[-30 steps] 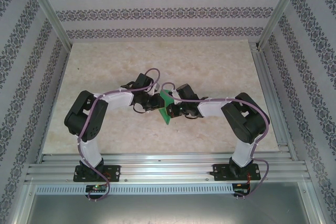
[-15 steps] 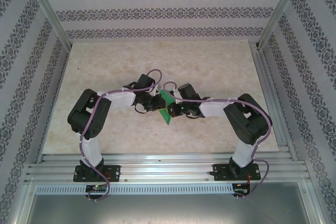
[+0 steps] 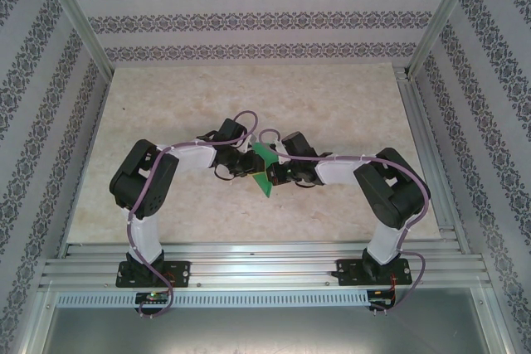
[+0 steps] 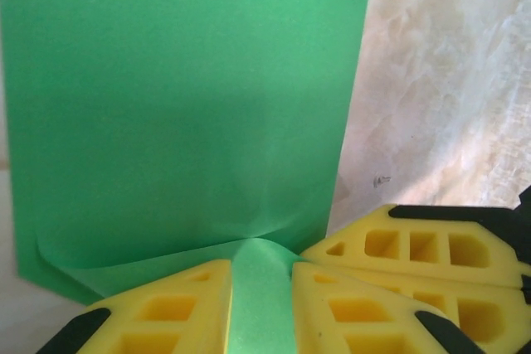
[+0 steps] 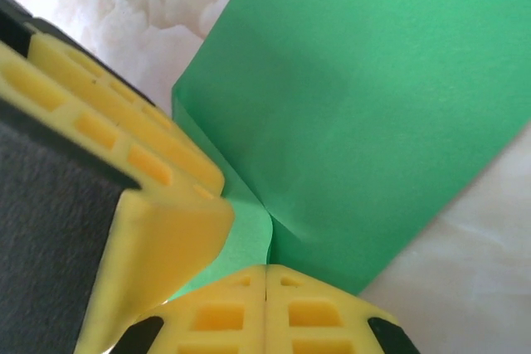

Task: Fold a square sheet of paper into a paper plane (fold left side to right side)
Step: Third fold the triangle at the center of the table.

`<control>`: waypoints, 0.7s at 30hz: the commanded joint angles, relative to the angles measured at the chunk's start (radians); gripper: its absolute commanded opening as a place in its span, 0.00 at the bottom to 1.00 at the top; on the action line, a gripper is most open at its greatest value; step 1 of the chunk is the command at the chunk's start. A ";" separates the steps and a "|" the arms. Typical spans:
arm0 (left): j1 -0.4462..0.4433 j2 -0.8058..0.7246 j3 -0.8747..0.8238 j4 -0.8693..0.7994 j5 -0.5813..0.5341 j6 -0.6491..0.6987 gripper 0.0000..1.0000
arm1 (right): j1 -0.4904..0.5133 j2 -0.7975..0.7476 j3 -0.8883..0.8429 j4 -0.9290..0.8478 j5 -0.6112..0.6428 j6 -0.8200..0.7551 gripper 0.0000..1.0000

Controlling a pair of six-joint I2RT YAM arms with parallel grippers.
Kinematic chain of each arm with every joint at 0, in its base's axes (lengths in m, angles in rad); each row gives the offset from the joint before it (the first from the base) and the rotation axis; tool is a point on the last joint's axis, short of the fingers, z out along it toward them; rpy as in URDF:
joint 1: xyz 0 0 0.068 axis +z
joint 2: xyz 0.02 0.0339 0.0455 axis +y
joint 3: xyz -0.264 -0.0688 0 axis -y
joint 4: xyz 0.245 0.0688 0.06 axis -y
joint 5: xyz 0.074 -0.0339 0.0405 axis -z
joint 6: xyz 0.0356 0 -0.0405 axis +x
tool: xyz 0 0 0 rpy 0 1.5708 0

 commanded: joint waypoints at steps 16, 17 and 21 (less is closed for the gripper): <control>-0.018 0.009 0.020 0.039 0.020 -0.011 0.27 | -0.019 0.053 0.072 -0.052 0.032 0.003 0.00; -0.017 0.012 0.020 0.038 0.017 -0.009 0.27 | -0.019 0.054 0.072 -0.054 0.036 0.005 0.00; -0.023 0.023 0.020 0.027 0.006 0.002 0.26 | -0.020 0.060 0.068 -0.055 0.036 0.005 0.00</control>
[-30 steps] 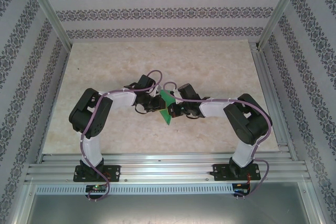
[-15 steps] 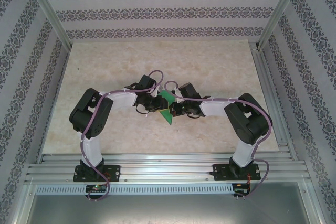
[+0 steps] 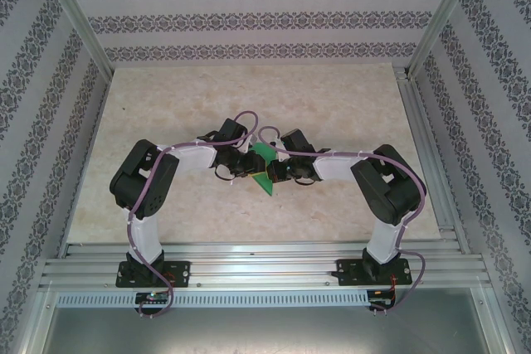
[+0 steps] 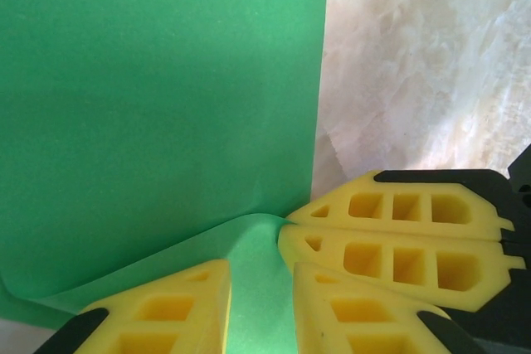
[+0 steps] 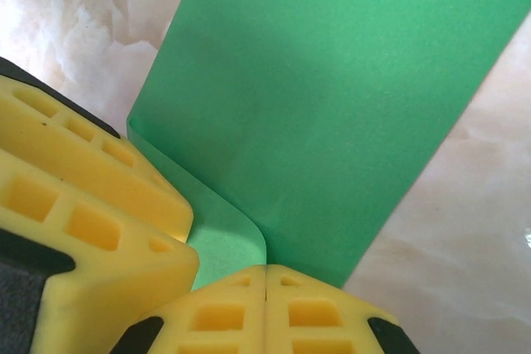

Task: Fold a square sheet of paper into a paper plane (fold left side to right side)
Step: Third fold the triangle at the center of the table.

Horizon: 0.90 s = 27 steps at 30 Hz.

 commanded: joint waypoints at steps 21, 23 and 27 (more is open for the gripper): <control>-0.063 0.067 -0.016 -0.072 -0.081 0.088 0.22 | -0.052 -0.207 -0.106 0.055 -0.054 0.114 0.37; -0.062 0.067 -0.020 -0.068 -0.084 0.088 0.22 | -0.052 -0.218 -0.110 0.036 -0.058 0.125 0.40; -0.062 0.068 -0.009 -0.069 -0.082 0.089 0.21 | -0.059 -0.226 -0.122 0.010 -0.056 0.155 0.34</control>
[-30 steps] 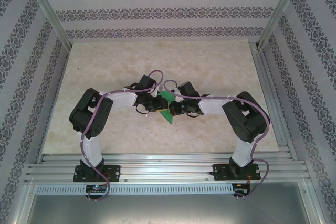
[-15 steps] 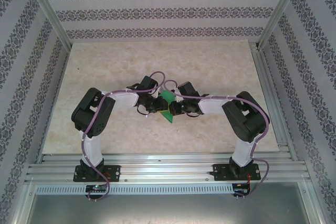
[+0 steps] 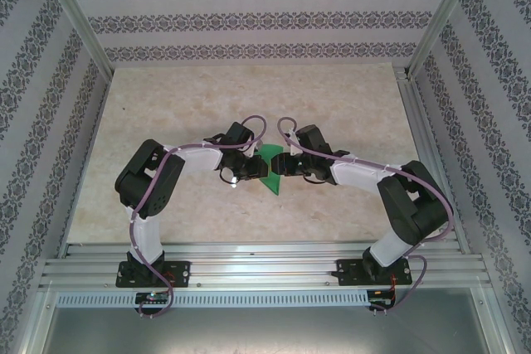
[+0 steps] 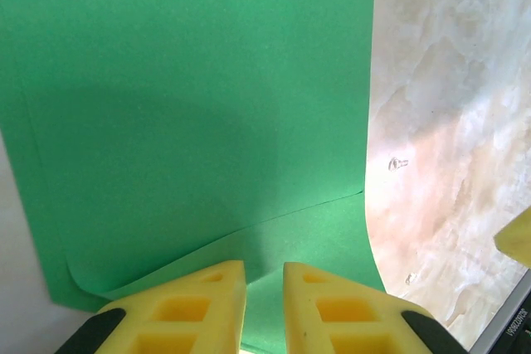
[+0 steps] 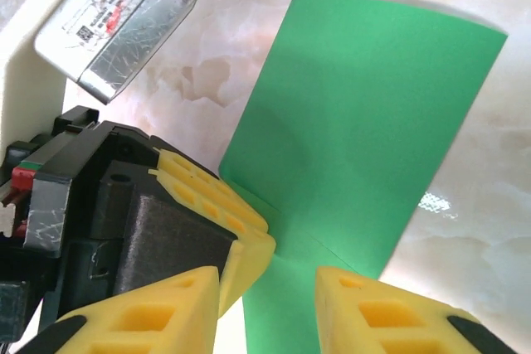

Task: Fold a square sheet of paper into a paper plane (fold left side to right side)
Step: Third fold the triangle at the center of the table.

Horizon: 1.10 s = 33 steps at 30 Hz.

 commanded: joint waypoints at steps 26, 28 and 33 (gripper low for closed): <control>-0.020 0.019 -0.002 -0.068 -0.047 0.028 0.20 | -0.024 0.180 0.022 -0.057 -0.051 0.168 0.15; -0.020 0.007 -0.003 -0.055 -0.040 0.022 0.20 | -0.024 0.195 0.026 -0.087 -0.040 0.163 0.15; -0.020 -0.038 0.012 -0.035 -0.004 0.007 0.24 | -0.023 0.215 0.039 -0.151 -0.017 0.150 0.15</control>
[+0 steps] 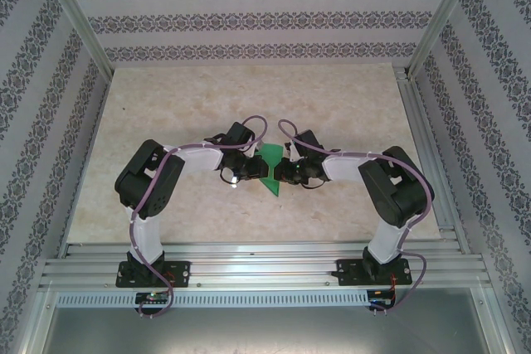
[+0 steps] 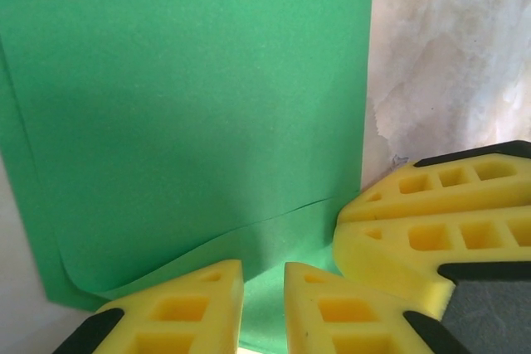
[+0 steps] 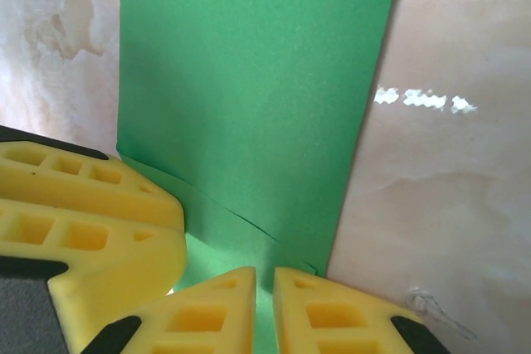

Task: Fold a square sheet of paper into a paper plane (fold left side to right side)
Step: Third fold the triangle at the center of the table.

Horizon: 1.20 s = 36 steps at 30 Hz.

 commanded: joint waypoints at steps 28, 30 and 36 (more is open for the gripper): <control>-0.013 0.012 0.018 -0.004 -0.017 -0.002 0.11 | 0.007 0.062 0.029 -0.132 0.054 -0.032 0.14; -0.014 0.023 0.006 -0.012 -0.032 0.006 0.11 | 0.008 0.057 0.032 -0.128 0.048 -0.031 0.14; -0.016 0.036 -0.037 0.000 -0.043 0.014 0.10 | -0.006 -0.008 0.033 -0.095 0.005 -0.017 0.16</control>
